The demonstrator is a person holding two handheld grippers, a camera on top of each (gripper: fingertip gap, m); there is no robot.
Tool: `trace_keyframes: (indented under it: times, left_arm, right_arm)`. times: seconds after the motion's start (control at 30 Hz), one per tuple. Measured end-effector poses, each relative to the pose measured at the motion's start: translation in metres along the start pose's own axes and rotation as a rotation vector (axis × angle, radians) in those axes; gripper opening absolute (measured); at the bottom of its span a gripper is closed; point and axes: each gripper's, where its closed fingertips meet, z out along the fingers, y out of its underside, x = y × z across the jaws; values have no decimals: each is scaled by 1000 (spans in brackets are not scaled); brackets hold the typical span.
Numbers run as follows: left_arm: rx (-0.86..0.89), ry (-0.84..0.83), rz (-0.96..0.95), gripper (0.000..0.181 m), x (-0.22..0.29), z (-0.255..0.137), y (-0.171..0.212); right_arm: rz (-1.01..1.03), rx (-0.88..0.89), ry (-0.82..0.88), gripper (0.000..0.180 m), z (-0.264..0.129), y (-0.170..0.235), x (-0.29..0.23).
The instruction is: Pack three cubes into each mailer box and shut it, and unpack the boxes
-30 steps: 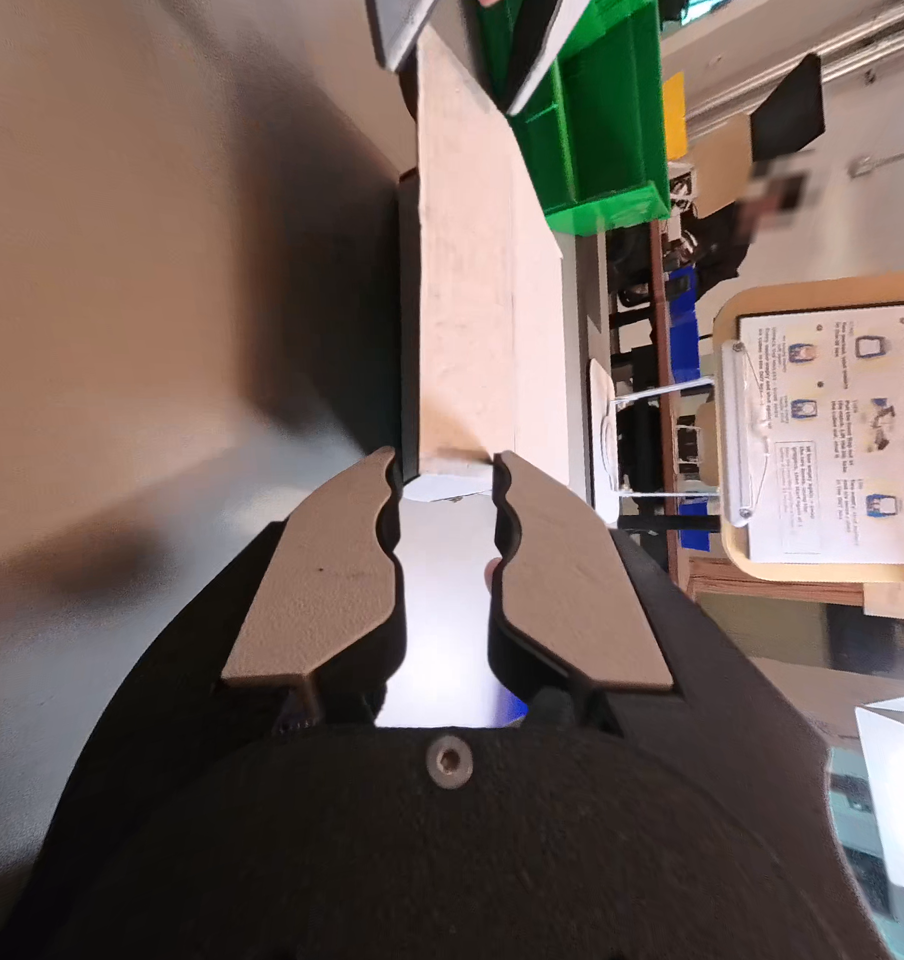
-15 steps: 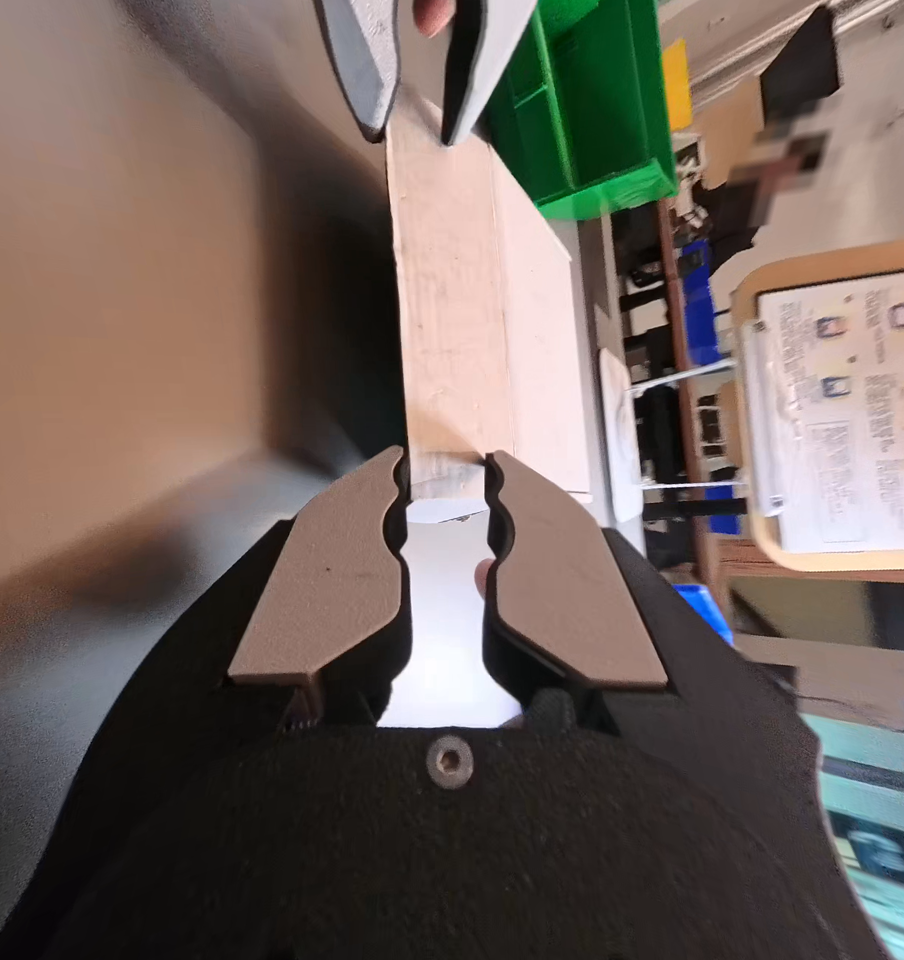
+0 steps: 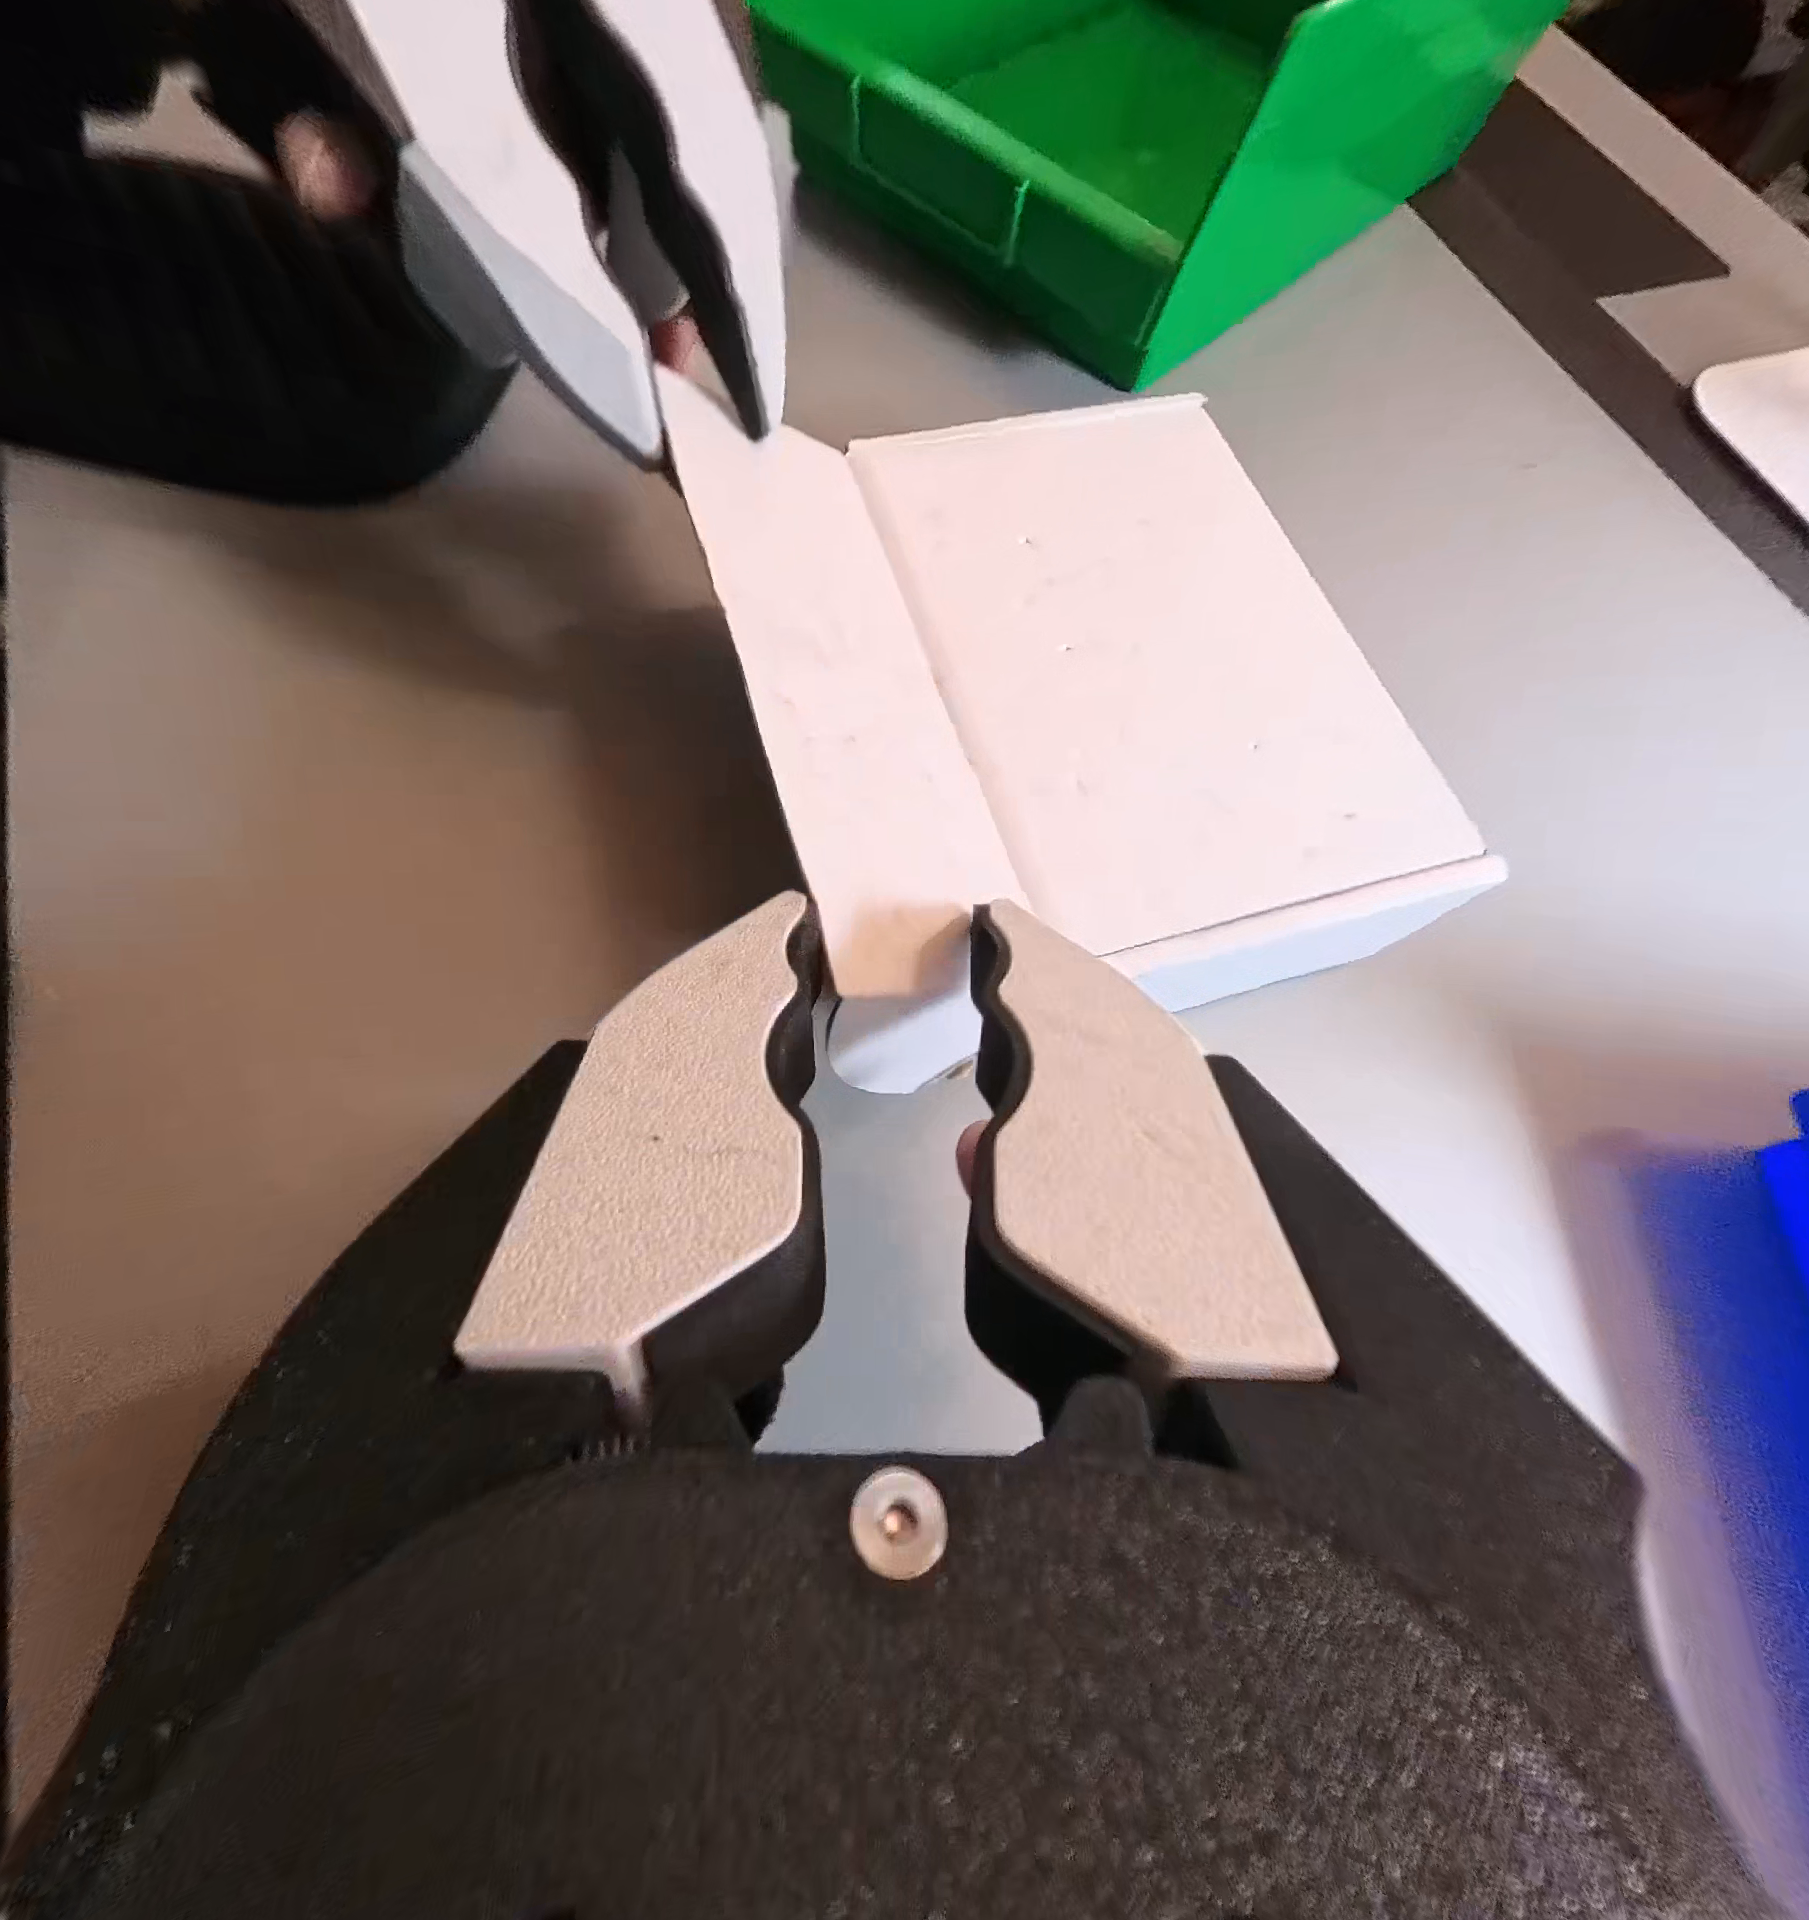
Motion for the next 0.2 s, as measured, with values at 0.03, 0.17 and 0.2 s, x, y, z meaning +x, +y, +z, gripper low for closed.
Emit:
trace_keyframes:
  times: [0.03,0.17,0.2]
  left_arm:
    - [10,-7,-17,27,-1,-2,0]
    - [5,-79,-51,36,-11,-12,5]
    - [-20,-76,-60,38,-11,-12,10]
  right_arm:
    - [37,19,3,27,0,-1,1]
    - [102,49,15,27,-1,-3,0]
    - [104,52,22,27,-1,-3,0]
